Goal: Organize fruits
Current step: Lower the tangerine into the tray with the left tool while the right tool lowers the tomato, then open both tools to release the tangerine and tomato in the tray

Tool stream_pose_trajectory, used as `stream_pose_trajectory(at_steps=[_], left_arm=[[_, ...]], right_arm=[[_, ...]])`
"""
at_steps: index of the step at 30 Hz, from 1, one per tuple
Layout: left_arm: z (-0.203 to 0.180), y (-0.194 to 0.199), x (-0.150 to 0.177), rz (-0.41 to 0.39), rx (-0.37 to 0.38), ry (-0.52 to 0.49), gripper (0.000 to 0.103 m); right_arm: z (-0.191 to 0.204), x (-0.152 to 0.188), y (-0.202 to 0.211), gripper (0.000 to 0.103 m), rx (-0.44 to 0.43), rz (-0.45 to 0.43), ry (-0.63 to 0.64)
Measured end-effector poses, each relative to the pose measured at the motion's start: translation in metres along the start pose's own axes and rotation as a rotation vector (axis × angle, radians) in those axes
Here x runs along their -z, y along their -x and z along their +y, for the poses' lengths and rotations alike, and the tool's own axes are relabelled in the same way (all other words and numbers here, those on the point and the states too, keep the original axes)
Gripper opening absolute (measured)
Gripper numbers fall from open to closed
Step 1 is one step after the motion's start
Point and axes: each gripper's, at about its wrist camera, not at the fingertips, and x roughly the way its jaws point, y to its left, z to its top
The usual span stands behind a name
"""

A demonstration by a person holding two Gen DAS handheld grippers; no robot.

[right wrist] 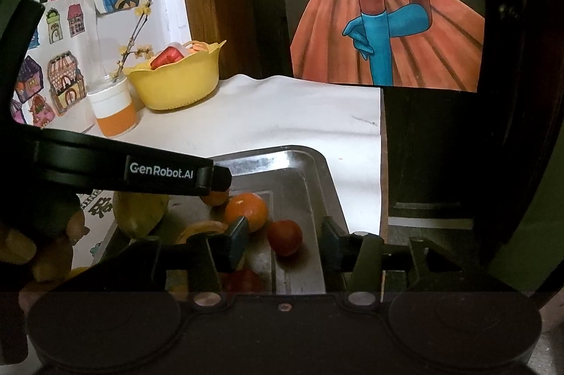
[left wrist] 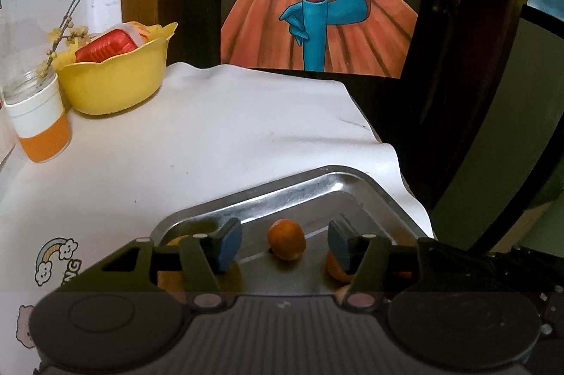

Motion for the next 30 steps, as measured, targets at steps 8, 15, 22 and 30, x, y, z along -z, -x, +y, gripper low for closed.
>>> stream_pose_trajectory(at_steps=[8, 15, 22, 30], left_arm=[[-0.001, 0.008, 0.000, -0.049, -0.020, 0.001, 0.084], [0.005, 0.015, -0.001, -0.072, -0.033, 0.036, 0.094], [0.008, 0.023, -0.002, -0.099, -0.039, 0.055, 0.102], [0.010, 0.030, 0.000, -0.107, -0.052, 0.073, 0.102]], right_arm=[[-0.003, -0.001, 0.004, 0.083, 0.027, -0.021, -0.017], [-0.002, -0.001, 0.006, 0.094, 0.027, -0.031, -0.015], [-0.001, 0.000, 0.008, 0.102, 0.034, -0.041, -0.017], [-0.002, 0.000, 0.010, 0.102, 0.030, -0.041, -0.023]])
